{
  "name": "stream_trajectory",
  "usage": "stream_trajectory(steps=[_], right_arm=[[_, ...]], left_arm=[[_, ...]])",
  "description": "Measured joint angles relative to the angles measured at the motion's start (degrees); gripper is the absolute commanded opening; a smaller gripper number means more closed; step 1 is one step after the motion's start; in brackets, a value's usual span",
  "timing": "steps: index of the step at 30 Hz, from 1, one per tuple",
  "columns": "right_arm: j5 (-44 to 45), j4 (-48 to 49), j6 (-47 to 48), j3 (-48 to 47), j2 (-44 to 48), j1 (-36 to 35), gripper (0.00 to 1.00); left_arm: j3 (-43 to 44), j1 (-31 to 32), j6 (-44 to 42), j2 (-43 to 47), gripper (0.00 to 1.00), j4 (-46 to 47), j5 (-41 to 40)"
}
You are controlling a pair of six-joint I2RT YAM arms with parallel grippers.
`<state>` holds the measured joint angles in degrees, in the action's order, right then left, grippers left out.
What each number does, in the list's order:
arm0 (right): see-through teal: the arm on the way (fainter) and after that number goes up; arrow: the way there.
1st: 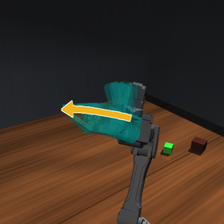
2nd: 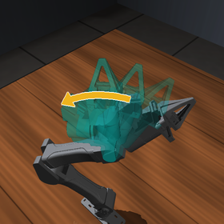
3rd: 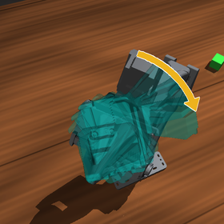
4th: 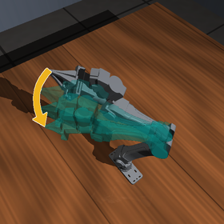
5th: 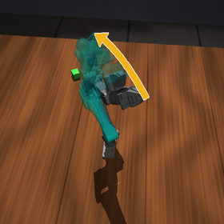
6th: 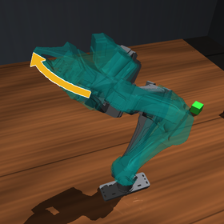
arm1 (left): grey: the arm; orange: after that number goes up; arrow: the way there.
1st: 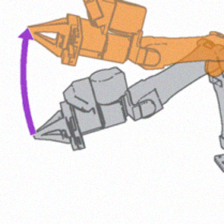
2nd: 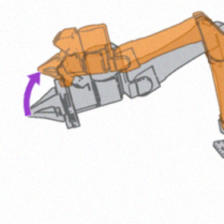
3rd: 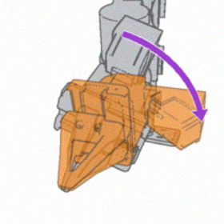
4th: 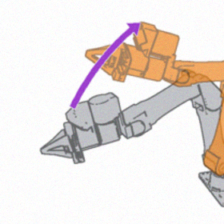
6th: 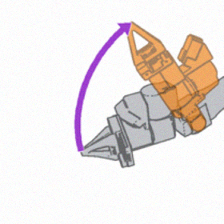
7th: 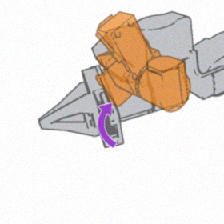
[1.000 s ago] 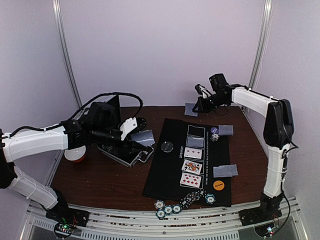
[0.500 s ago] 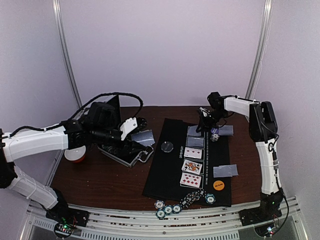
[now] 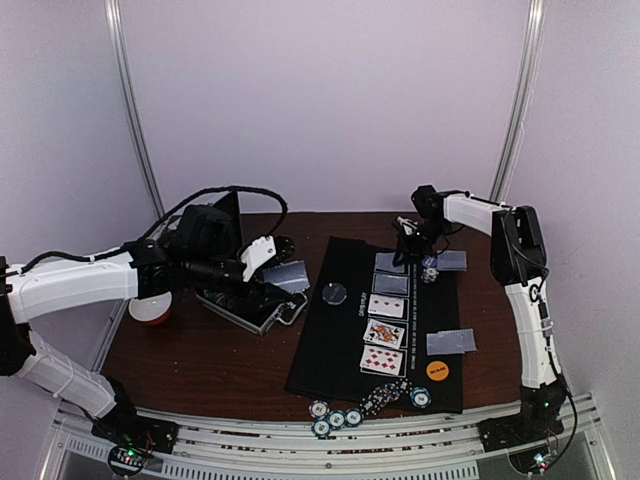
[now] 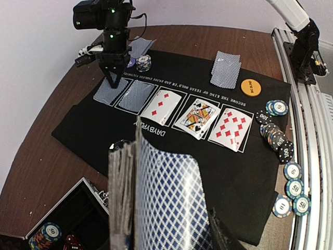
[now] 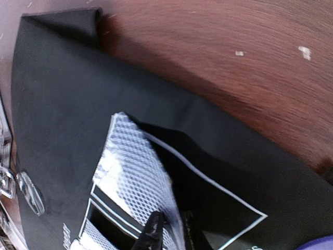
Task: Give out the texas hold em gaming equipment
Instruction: Place the poker card in the community card area.
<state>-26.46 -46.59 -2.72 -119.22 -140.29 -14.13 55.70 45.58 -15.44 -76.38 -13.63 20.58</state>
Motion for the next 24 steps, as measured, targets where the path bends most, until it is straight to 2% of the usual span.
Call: stream_trajectory(steps=[6, 8, 13, 17, 20, 24], right_arm=[[3.2, -0.1, 0.5, -0.8, 0.0, -0.2, 0.31], [5.2, -0.2, 1.1, -1.4, 0.0, -0.4, 0.38], [12.1, -0.5, 1.9, -2.0, 0.5, -0.8, 0.66], [17.6, -1.2, 3.1, -2.0, 2.6, -1.4, 0.97], [20.2, -1.2, 3.3, -1.7, 6.5, -2.3, 1.0], [23.1, -0.7, 4.0, -1.6, 13.7, -4.8, 1.0]], left_arm=[[0.0, 0.0, 0.0, -0.1, 0.41, 0.0, 0.0], [0.0, 0.0, 0.0, -0.2, 0.41, 0.0, 0.0], [0.0, 0.0, 0.2, -1.2, 0.42, -0.2, 0.8], [0.0, 0.0, 2.3, -1.3, 0.41, -0.3, 1.4], [-1.5, 0.0, 6.0, -0.6, 0.41, 1.6, 0.6], [-8.5, 0.7, 12.5, 2.1, 0.41, 5.6, -2.0]])
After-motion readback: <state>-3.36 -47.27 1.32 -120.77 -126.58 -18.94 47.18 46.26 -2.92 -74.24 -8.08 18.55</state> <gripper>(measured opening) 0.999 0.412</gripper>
